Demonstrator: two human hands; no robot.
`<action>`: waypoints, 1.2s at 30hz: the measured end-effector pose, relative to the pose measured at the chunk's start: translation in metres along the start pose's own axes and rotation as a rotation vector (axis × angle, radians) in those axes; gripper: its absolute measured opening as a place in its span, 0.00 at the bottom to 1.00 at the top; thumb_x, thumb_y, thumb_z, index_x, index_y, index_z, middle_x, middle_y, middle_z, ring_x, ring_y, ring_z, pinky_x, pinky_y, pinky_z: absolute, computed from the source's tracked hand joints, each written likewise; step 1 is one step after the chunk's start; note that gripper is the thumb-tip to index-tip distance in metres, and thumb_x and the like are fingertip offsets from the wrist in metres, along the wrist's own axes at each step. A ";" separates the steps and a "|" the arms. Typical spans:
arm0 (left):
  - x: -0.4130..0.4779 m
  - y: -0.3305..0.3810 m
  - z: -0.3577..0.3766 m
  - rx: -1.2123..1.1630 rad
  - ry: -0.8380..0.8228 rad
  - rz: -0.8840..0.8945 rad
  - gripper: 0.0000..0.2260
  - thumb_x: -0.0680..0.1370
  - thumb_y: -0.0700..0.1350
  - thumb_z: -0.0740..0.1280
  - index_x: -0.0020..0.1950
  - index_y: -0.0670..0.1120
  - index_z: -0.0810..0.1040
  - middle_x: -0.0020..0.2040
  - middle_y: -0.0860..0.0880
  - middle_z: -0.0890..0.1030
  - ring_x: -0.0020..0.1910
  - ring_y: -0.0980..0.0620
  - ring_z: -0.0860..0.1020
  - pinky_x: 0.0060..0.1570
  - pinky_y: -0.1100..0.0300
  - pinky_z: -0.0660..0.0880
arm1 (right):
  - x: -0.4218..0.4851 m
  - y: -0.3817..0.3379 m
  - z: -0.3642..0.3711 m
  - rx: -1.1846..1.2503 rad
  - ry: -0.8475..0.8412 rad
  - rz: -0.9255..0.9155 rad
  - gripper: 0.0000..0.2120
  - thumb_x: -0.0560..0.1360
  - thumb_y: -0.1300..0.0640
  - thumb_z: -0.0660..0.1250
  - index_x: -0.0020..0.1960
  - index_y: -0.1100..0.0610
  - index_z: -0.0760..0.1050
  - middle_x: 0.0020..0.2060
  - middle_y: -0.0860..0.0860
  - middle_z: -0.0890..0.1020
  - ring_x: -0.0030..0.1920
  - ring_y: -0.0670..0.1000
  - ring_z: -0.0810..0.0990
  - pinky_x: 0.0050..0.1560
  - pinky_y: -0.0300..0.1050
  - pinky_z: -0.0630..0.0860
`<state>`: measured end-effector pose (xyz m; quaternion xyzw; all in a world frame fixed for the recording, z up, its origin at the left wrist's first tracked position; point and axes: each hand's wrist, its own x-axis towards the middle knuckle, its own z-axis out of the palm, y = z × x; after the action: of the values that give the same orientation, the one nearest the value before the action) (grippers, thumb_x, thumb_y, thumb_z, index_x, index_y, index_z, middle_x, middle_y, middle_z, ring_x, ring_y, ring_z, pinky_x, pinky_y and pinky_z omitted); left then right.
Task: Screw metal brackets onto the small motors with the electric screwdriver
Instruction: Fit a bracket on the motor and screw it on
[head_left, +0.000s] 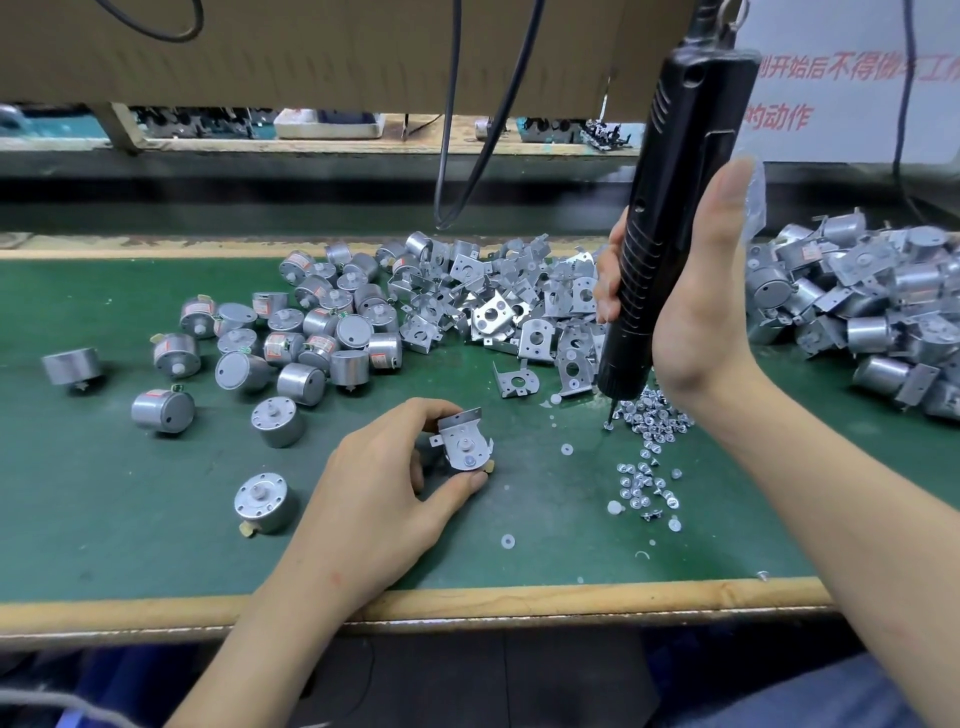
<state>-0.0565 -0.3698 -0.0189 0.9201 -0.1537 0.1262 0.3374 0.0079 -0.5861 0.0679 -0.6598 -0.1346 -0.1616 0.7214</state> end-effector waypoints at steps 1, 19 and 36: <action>0.000 0.000 0.000 -0.009 -0.001 -0.001 0.18 0.70 0.54 0.77 0.56 0.58 0.76 0.43 0.66 0.75 0.37 0.54 0.75 0.36 0.67 0.68 | 0.000 -0.001 0.001 0.000 -0.002 -0.004 0.32 0.63 0.19 0.55 0.35 0.48 0.75 0.29 0.52 0.75 0.29 0.54 0.73 0.33 0.47 0.71; -0.001 -0.001 0.000 -0.083 -0.038 0.021 0.17 0.68 0.56 0.78 0.53 0.58 0.78 0.44 0.67 0.79 0.35 0.54 0.76 0.35 0.69 0.69 | -0.005 -0.030 0.065 0.096 -0.241 0.005 0.25 0.80 0.41 0.47 0.46 0.61 0.70 0.32 0.53 0.76 0.32 0.52 0.76 0.39 0.47 0.77; -0.001 0.002 -0.001 -0.038 -0.039 0.043 0.17 0.69 0.56 0.78 0.55 0.58 0.78 0.41 0.71 0.76 0.34 0.57 0.74 0.35 0.70 0.68 | -0.011 -0.029 0.069 0.082 -0.219 0.021 0.32 0.81 0.32 0.50 0.47 0.61 0.71 0.33 0.54 0.76 0.33 0.52 0.77 0.41 0.46 0.77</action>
<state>-0.0577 -0.3701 -0.0174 0.9123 -0.1822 0.1123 0.3491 -0.0132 -0.5186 0.0965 -0.6450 -0.2121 -0.0751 0.7303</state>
